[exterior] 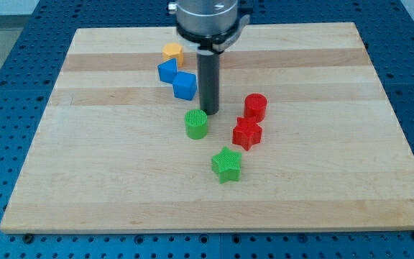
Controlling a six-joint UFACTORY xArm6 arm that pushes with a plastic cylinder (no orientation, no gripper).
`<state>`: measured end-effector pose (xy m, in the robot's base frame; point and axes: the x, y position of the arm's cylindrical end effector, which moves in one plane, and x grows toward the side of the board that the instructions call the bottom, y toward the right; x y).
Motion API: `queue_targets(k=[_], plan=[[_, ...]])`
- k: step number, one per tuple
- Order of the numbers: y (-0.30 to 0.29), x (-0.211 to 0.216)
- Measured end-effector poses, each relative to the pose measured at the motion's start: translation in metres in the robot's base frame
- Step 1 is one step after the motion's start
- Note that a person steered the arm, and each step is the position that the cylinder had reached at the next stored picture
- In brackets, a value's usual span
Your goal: Place the green circle to the top left of green star
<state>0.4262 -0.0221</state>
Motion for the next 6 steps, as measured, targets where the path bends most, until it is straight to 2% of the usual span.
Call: queue_targets(k=[1,2,3,4,6], plan=[[-0.033,0.004],[-0.041,0.020],[-0.016,0.041],[0.008,0.046],[-0.002,0.045]])
